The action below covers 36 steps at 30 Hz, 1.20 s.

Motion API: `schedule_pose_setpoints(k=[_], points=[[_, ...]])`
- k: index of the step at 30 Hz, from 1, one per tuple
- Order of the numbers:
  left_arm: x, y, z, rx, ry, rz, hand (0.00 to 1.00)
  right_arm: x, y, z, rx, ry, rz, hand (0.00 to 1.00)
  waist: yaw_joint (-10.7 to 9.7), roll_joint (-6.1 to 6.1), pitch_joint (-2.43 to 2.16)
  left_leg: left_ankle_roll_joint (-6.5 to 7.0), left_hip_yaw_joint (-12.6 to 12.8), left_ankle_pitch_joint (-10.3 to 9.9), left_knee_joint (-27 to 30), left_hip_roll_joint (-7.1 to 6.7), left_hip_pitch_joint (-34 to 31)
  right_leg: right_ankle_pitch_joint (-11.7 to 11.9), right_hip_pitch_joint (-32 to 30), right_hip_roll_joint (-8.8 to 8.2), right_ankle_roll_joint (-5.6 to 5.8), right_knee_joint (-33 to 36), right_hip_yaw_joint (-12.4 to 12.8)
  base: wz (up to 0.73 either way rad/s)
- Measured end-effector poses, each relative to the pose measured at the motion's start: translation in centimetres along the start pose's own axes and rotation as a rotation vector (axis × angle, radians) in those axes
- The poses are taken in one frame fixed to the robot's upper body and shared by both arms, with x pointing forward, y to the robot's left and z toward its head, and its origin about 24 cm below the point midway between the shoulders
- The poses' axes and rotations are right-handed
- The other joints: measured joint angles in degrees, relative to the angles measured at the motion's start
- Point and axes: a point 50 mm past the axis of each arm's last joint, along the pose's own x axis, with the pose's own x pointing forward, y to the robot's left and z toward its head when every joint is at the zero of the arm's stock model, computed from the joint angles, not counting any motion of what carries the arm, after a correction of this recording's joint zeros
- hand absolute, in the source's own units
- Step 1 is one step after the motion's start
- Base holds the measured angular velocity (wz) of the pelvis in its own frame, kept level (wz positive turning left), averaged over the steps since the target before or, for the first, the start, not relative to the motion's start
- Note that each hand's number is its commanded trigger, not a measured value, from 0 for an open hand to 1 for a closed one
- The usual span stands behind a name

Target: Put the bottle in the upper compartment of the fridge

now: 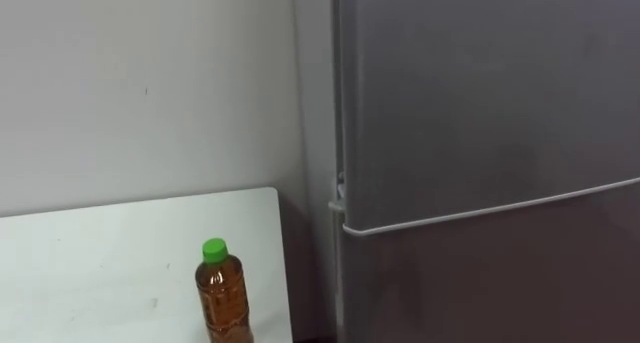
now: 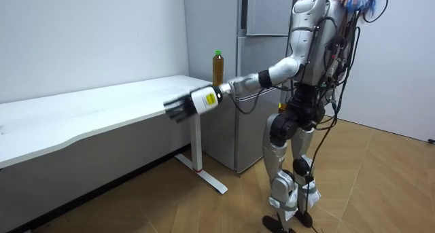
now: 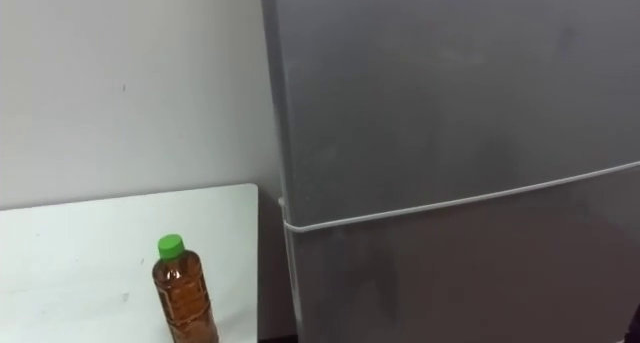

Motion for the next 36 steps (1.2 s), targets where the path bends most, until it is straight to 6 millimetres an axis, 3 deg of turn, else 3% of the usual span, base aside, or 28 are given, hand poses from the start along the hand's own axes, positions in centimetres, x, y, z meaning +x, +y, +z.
schedule_pose_setpoints(k=[3,4,7,8,10,17,23,31,36], points=[[-0.7,-2.2,3.7,-0.092,-0.134,-0.087,0.0,0.0,0.1,-0.1,-0.004,0.002,0.003,0.0,0.09,0.05,0.07,0.0,-0.27,0.0,0.02,-0.02,-0.27,-0.02,0.0,0.04,-0.02,-0.01,-0.01,0.0],[-0.8,-2.7,4.9,-0.122,-0.172,-0.12,0.0,0.0,0.1,0.0,-0.004,0.0,-0.001,0.0,-0.03,-0.31,0.34,0.0,-0.28,0.0,0.04,-0.02,-0.25,-0.03,0.07,0.02,-0.03,-0.03,-0.07,0.0],[-2.0,-4.7,8.2,-0.234,-0.261,-0.212,0.0,0.1,0.2,0.1,-0.003,0.003,-0.012,0.0,-0.32,-0.02,0.24,0.01,-0.71,-0.13,0.91,-0.04,-0.89,-0.04,-0.3,0.0,-0.05,-0.12,-0.29,0.07],[-2.8,-5.2,9.6,-0.283,-0.303,-0.253,0.0,0.1,0.3,0.2,-0.003,0.0,-0.013,0.0,-0.31,-0.16,0.64,0.01,-0.69,-0.13,0.91,-0.03,-0.88,-0.04,-0.3,0.03,-0.06,-0.14,-0.22,0.0],[-3.7,-5.8,11.3,-0.333,-0.358,-0.306,0.0,0.1,0.2,0.2,-0.002,-0.001,-0.019,0.0,-0.44,-0.42,0.96,0.0,-0.68,-0.13,0.91,-0.03,-0.96,-0.04,-0.31,0.05,-0.06,-0.12,-0.23,0.0],[-6.4,-8.0,15.8,-0.428,-0.51,-0.487,0.0,0.2,0.6,0.6,-0.003,-0.005,-0.01,0.0,-2.16,-0.21,0.89,-0.02,-0.68,-0.11,1.04,0.01,-1.9,-0.03,-0.62,0.1,-0.08,-0.15,-0.16,0.02],[-9.1,-10.5,17.4,-0.446,-0.552,-0.667,0.0,0.3,0.8,0.2,0.0,0.019,-0.007,0.0,-3.95,-0.69,0.96,-0.02,-0.57,-0.11,1.48,-0.01,-1.73,-0.03,-0.4,0.03,-0.08,-0.25,0.03,0.0],[-11.4,-12.6,16.4,-0.452,-0.46,-0.917,0.0,0.6,1.5,0.8,0.015,0.03,0.006,0.0,-6.64,-0.66,0.75,-0.02,-0.32,-0.13,1.64,0.15,-2.01,-0.01,-1.37,0.13,-0.15,-0.13,0.5,-0.02],[-13.5,-13.8,15.8,-0.451,-0.414,-1.089,0.0,0.6,1.7,1.0,-0.001,0.032,0.019,0.0,-7.28,-0.66,0.53,-0.01,-0.22,-0.12,1.55,0.15,-2.18,0.04,-1.62,0.13,-0.15,-0.11,0.42,0.0]])
